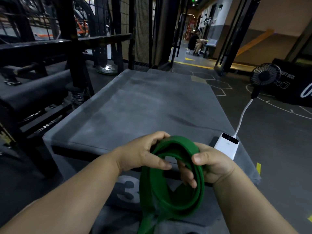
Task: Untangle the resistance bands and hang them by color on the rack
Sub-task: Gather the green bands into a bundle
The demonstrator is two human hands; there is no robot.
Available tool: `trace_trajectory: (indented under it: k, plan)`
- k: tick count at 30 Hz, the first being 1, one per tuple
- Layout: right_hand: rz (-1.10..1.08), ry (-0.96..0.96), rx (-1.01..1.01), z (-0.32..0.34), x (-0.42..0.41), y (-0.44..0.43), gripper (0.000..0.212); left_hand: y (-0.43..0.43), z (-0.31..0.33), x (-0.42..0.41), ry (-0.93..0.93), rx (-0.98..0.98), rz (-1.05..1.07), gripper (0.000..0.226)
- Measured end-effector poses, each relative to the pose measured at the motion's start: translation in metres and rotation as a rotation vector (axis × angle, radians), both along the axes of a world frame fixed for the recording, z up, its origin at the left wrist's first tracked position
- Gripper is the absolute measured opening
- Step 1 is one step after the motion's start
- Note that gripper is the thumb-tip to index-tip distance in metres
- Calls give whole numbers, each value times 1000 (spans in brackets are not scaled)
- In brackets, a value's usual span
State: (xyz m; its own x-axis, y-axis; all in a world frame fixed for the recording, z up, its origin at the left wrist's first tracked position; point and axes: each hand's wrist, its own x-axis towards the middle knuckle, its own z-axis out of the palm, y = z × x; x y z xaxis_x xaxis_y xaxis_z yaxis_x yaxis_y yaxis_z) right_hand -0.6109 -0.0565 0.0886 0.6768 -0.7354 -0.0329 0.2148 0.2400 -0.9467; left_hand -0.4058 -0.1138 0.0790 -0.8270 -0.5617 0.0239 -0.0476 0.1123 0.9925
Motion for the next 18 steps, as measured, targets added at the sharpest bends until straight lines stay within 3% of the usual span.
trace_trajectory:
  k: [4, 10, 18]
  plan:
    - [69, 66, 9, -1, -5, -3, 44, 1, 7, 4, 4, -45, 66, 52]
    - [-64, 168, -42, -1, 1, -5, 71, 2, 7, 0, -141, -250, 175, 50]
    - [-103, 192, -56, 0, -3, -5, 63, 2, 8, 2, -82, -49, 58, 69]
